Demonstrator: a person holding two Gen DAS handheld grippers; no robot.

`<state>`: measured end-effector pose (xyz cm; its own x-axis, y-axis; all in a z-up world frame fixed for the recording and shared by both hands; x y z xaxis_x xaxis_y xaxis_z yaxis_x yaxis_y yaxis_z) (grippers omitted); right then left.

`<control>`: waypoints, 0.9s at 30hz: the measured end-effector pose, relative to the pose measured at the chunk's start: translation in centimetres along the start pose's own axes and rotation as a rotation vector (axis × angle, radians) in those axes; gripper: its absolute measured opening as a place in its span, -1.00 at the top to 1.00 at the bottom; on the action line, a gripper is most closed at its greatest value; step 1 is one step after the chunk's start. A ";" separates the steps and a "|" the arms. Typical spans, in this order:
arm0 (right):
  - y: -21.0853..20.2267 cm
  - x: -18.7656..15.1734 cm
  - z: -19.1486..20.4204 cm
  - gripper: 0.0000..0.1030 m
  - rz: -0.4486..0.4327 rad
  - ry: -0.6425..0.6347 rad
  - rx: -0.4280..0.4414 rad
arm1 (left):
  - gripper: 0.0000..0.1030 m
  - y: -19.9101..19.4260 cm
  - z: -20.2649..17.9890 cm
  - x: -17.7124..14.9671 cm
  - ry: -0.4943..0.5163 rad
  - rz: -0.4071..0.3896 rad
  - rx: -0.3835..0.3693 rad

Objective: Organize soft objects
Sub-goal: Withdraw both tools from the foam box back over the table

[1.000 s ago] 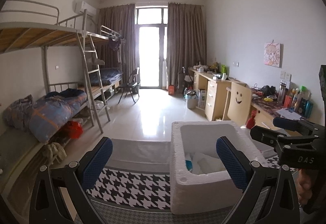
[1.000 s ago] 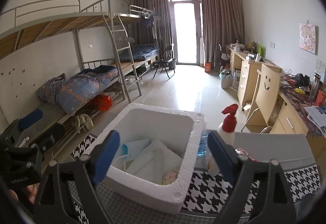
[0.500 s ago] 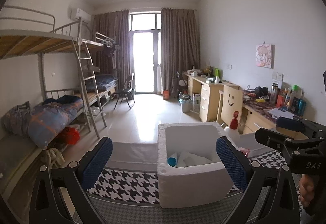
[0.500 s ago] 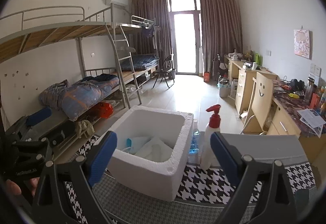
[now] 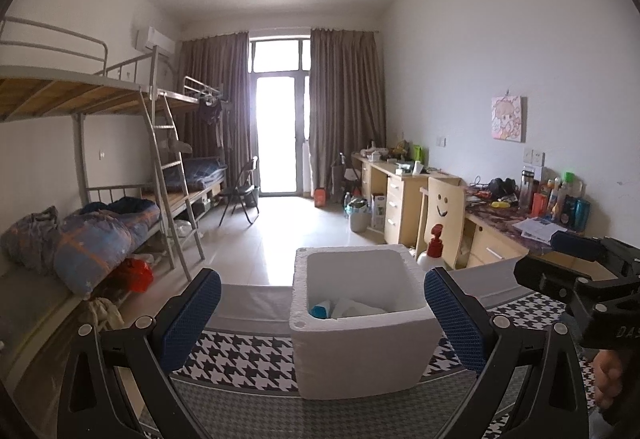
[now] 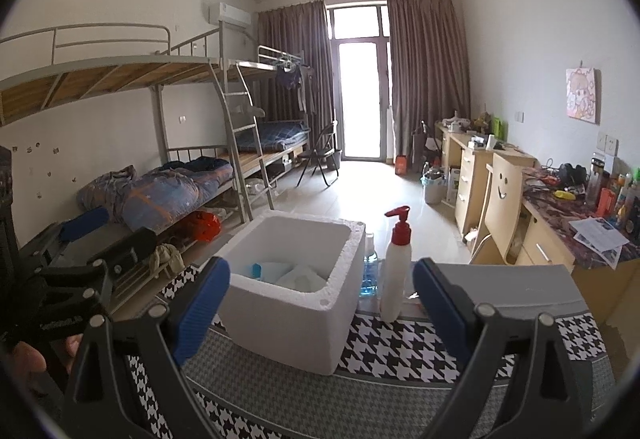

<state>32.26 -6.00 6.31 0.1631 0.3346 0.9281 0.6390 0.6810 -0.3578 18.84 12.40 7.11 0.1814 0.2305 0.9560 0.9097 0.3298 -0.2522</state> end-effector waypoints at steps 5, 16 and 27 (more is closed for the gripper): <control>-1.1 -0.1 -0.2 -0.85 -0.027 -0.006 -0.009 | -0.98 -0.7 -0.7 -0.2 0.010 -0.006 -0.010; -3.5 -2.1 -0.3 -0.85 -0.072 0.007 -0.019 | -0.98 -2.6 -1.5 -1.7 0.007 -0.036 -0.032; -5.6 -5.2 0.8 -0.90 -0.109 -0.014 -0.060 | -0.98 -4.3 -2.3 -4.3 0.017 -0.068 -0.048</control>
<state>27.24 -11.06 3.43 0.0798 0.2703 0.9595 0.6963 0.6737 -0.2478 15.03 7.91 4.40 0.1244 0.1930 0.9733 0.9368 0.3003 -0.1793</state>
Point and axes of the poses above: each gripper's, at about its wrist camera, not at the fingertips, and y roughly the way its jaws point, z to its left, x to its top, the point moved 5 cm from there along y, roughly the way its jaws point, and after that the axes turned 9 degrees about -y, right-handed, at the moved point
